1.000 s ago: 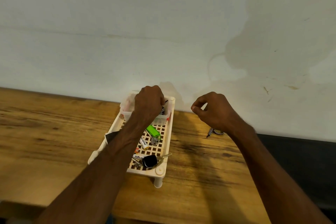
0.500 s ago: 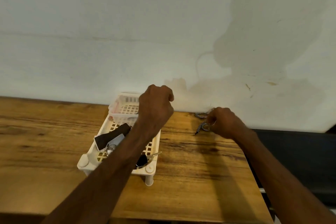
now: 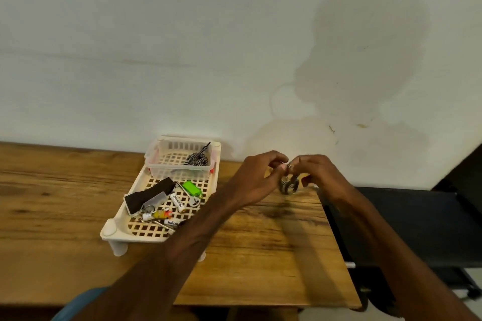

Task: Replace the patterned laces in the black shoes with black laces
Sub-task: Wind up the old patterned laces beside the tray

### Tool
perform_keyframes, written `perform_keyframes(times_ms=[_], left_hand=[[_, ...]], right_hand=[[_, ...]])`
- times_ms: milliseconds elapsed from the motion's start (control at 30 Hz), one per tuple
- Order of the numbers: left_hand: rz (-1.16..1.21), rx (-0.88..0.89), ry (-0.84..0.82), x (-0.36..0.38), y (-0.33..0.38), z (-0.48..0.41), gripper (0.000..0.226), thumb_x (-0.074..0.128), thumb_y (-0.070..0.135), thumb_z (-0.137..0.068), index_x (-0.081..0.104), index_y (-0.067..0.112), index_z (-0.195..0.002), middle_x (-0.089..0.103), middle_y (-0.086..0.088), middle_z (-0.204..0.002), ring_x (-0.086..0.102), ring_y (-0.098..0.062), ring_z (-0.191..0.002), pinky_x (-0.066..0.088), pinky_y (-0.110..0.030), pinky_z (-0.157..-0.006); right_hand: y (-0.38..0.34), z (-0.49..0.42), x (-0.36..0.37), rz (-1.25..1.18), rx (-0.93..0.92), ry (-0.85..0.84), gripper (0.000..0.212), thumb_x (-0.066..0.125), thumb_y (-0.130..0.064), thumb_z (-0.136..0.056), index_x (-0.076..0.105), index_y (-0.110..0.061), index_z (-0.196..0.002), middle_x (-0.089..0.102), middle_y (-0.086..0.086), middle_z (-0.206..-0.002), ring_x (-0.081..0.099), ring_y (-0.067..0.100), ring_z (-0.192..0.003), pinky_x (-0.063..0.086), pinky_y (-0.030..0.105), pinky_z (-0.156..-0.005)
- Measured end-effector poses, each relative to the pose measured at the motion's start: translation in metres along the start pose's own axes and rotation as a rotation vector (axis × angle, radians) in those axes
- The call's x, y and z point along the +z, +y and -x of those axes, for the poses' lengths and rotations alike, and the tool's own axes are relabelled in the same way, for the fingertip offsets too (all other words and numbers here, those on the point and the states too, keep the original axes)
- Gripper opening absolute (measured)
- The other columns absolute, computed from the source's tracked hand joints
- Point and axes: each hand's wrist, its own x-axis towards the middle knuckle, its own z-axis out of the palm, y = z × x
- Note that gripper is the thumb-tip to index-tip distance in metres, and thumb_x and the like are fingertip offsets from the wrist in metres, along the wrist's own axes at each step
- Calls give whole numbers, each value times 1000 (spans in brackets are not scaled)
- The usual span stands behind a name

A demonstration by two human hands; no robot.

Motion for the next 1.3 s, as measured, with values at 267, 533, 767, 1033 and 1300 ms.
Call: perform_keyframes(times_ms=[267, 533, 767, 1033, 1300], left_hand=[[402, -67, 45, -9, 16, 3, 26, 60, 31, -101, 75, 15, -89, 72, 2, -80, 63, -7, -71, 53, -32, -80], [1254, -279, 307, -61, -2, -2, 26, 48, 32, -106, 60, 17, -88, 38, 9, -60, 32, -8, -48, 45, -23, -54], [685, -291, 4, -36, 4, 3, 29, 47, 21, -107, 72, 5, -107, 65, 1, -78, 47, -12, -59, 44, -23, -51], [811, -323, -355, -34, 13, 9, 23, 44, 10, -106, 61, 1, -120, 71, -22, -120, 69, -31, -103, 53, -43, -94], [980, -393, -382, -38, 10, 9, 24, 39, 29, -107, 50, 17, -89, 40, 3, -68, 35, -14, -61, 40, -32, -65]], right_hand=[[-26, 23, -19, -407, 83, 126, 18, 64, -21, -97, 73, -6, -103, 41, 0, -61, 39, 13, -55, 33, 26, -53], [3, 31, -44, -856, 238, 351, 12, 60, -18, -97, 62, -10, -106, 33, -7, -58, 29, 8, -49, 26, 21, -43], [8, 29, -18, 428, 61, 84, 41, 72, -29, -95, 63, -17, -133, 62, -1, -134, 58, 16, -120, 50, 30, -94], [-4, 18, 4, 359, -223, -53, 32, 64, -6, -96, 71, -19, -124, 72, -7, -116, 64, 7, -108, 50, 26, -90], [-16, 17, 10, 479, -281, -8, 33, 53, -32, -105, 79, -12, -102, 72, -3, -91, 57, 5, -80, 42, 27, -69]])
